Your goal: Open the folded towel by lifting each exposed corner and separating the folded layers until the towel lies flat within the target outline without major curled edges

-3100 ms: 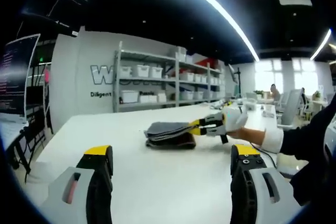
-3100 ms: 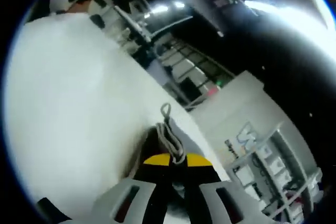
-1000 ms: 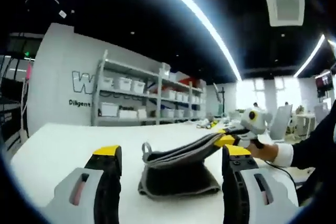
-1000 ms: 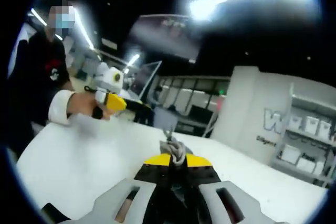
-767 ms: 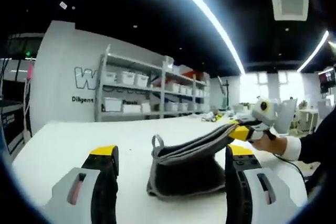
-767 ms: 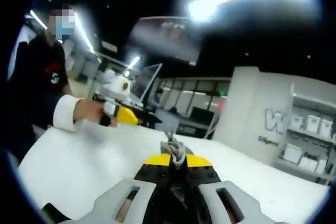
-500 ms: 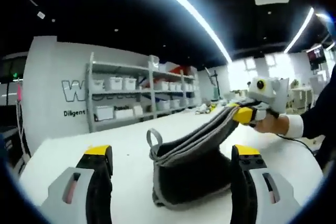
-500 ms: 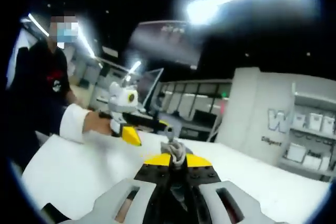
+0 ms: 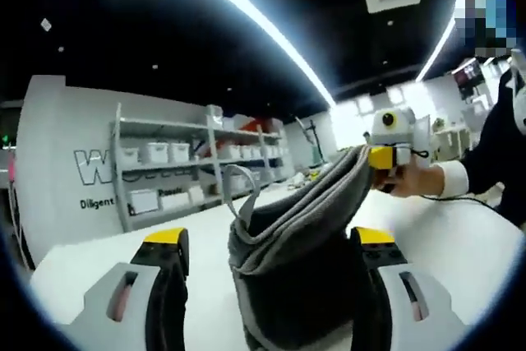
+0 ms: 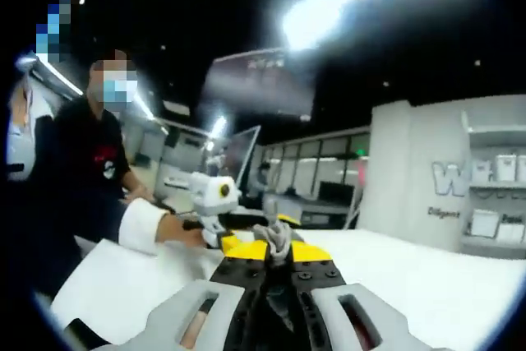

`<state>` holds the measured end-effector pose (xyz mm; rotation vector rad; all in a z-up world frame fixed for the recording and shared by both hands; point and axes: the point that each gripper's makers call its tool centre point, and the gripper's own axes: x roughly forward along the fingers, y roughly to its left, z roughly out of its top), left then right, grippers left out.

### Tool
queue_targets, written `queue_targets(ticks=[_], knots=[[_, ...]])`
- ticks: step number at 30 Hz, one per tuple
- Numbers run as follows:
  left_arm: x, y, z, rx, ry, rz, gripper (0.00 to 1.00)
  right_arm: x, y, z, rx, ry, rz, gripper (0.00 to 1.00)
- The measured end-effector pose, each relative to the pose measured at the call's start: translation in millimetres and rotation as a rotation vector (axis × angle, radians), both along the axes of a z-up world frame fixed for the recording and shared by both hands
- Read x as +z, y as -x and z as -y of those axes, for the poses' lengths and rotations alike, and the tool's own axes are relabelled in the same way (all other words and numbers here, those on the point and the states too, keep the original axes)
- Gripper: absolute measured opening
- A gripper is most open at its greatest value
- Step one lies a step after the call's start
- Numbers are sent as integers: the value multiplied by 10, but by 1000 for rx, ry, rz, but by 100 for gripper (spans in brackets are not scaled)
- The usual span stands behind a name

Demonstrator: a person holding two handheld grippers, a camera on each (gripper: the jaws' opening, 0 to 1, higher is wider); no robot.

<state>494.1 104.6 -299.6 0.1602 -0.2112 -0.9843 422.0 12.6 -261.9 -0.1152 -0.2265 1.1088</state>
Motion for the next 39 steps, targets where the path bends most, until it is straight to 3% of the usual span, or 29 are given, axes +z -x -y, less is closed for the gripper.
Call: queue_targets(ticks=[3, 7, 11, 18, 24, 33, 39], knots=[[43, 107, 104, -45, -23, 62, 71, -3, 20, -16, 15, 0, 0, 1], [42, 106, 100, -53, -24, 70, 59, -3, 72, -57, 36, 8, 13, 1], [25, 87, 101, -62, -15, 66, 53, 12, 106, -65, 61, -1, 14, 1], [100, 177, 128, -125, 35, 44, 33, 86, 107, 9, 82, -55, 3, 1], [167, 208, 133, -107, 15, 48, 26, 144, 69, 69, 61, -78, 10, 1], [338, 311, 65, -156, 70, -13, 19, 213, 20, 131, 8, -95, 59, 1], [438, 498, 132, -183, 69, 20, 17, 279, 0, 183, -4, -125, 78, 1]])
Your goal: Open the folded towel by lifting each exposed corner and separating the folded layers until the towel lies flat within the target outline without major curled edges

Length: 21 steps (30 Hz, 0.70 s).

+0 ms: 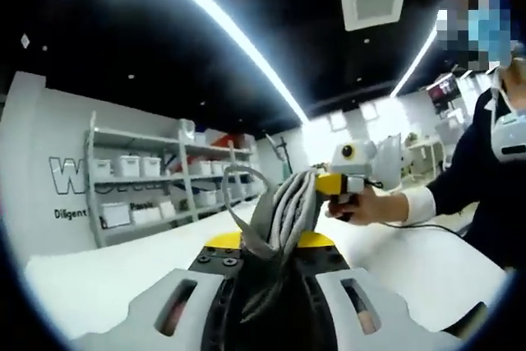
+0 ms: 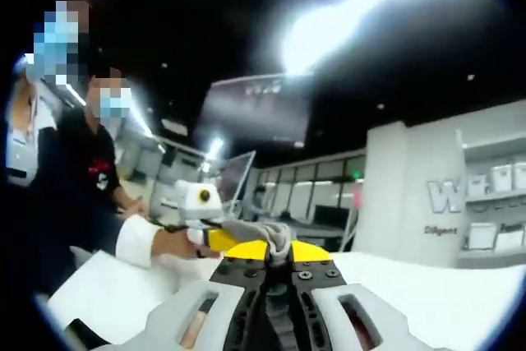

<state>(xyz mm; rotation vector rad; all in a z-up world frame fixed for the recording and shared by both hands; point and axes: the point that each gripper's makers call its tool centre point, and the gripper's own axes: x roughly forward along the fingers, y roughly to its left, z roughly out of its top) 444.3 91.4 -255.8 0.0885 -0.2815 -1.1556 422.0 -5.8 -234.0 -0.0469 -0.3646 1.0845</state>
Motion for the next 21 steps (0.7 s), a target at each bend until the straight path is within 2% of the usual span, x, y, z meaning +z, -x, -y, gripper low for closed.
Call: queue_targets(ticks=[4, 8, 14, 18, 20, 21], knots=[[64, 60, -3, -9, 7, 8, 16, 34, 9, 15, -11, -3, 30, 1], [126, 89, -9, 24, 12, 21, 15, 56, 21, 10, -10, -5, 46, 1], [307, 148, -13, 48, 18, 17, 14, 162, 74, 36, -4, -31, 38, 1], [340, 251, 39, 48, 5, 19, 13, 221, 91, 64, -17, -41, 10, 1], [321, 324, 79, 38, 6, 4, 13, 237, 112, 76, -58, -14, 54, 1], [324, 338, 80, 33, 9, -5, 13, 242, 139, 68, -59, -12, 55, 1]])
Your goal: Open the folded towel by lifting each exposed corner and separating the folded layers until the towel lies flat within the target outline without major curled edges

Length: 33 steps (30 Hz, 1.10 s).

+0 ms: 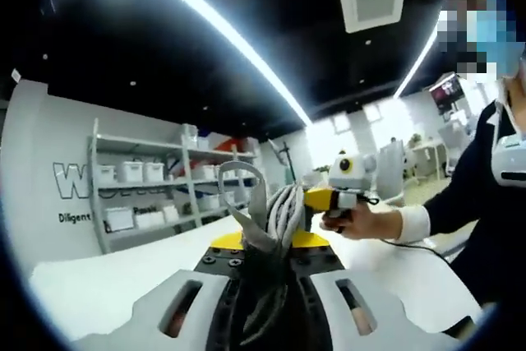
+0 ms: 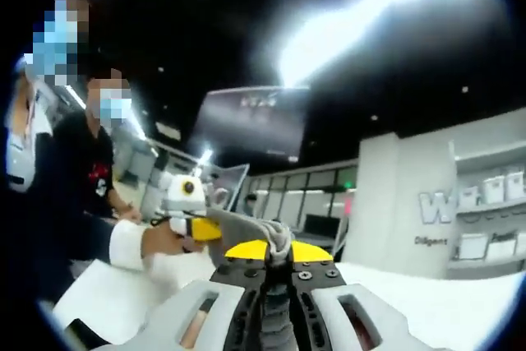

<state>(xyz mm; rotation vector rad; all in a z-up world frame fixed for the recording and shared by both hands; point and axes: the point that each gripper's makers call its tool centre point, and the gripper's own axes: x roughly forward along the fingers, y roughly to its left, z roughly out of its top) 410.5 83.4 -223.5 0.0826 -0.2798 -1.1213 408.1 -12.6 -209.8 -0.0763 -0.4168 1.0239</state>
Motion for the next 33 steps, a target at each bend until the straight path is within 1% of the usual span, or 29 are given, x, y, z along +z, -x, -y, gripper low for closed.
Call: queue_targets(ticks=[2, 8, 11, 12, 13, 15, 19, 22, 24, 27, 28, 30, 33], knots=[[16, 53, 8, -9, 13, -12, 13, 25, 37, 4, 1, -4, 9, 1], [118, 170, -17, -21, 60, -34, 12, 101, 201, -31, 52, -24, 45, 1], [139, 247, 11, -22, 67, -47, 12, 122, 210, -33, 61, -32, 47, 1], [143, 276, 18, -36, 75, -60, 12, 133, 216, -34, 64, -38, 47, 1], [152, 328, 45, -67, 89, -83, 12, 145, 225, -36, 72, -48, 44, 1], [159, 371, 51, -94, 101, -105, 11, 172, 221, -26, 85, -66, 36, 1], [164, 409, 62, -108, 107, -122, 11, 194, 229, -42, 85, -81, 37, 1], [192, 363, 12, -124, 112, -139, 11, 204, 222, -46, 87, -99, 35, 1], [201, 377, -1, -135, 106, -134, 11, 201, 233, -62, 88, -105, 33, 1], [223, 417, -3, -179, 116, -172, 11, 221, 214, -65, 94, -120, 29, 1], [236, 428, -12, -191, 120, -177, 11, 220, 203, -76, 96, -124, 25, 1], [248, 425, -22, -197, 127, -185, 11, 208, 212, -107, 96, -124, 22, 1], [227, 372, -41, -193, 133, -207, 11, 161, 154, -126, 81, -120, 22, 1]])
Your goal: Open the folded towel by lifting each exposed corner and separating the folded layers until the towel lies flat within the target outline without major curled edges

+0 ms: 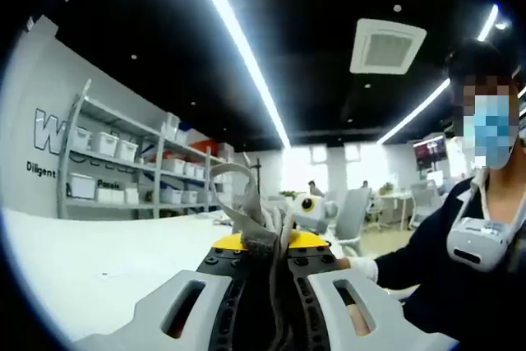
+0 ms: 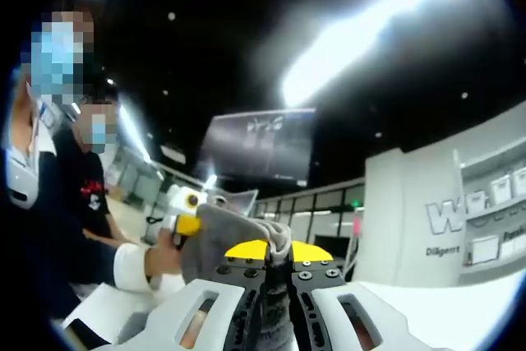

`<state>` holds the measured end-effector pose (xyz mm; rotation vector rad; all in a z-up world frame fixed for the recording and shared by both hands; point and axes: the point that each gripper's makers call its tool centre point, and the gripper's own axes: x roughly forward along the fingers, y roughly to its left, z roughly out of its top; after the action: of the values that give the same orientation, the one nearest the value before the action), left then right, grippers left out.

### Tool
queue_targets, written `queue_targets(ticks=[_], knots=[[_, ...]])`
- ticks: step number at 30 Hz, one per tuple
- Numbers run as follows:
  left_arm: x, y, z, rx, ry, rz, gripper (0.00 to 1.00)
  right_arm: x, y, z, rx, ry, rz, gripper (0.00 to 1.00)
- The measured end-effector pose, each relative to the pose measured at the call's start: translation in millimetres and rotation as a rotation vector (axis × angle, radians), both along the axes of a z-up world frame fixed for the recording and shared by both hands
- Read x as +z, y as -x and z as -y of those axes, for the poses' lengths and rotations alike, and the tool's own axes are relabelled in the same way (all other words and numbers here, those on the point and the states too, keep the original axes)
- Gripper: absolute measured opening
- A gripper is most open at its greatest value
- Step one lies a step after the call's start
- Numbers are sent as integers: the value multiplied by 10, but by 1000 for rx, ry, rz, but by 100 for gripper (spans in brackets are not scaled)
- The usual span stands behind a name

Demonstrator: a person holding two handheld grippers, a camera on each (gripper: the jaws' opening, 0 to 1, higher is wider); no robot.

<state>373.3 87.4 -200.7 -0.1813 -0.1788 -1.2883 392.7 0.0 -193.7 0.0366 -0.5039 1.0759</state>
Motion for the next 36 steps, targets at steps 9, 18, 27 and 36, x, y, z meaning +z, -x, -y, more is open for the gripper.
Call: queue_targets(ticks=[9, 18, 27, 36], knots=[[-316, -487, -98, 171, -71, -34, 11, -357, -431, -20, -88, 81, -82, 1], [-517, -795, -188, 271, -109, -51, 11, -578, -688, -72, -116, 119, -124, 1], [-692, -976, -222, 351, -127, -34, 12, -783, -851, -121, -164, 195, -113, 1], [-861, -1020, -223, 445, -207, 45, 14, -980, -1014, -169, -194, 238, -136, 2]])
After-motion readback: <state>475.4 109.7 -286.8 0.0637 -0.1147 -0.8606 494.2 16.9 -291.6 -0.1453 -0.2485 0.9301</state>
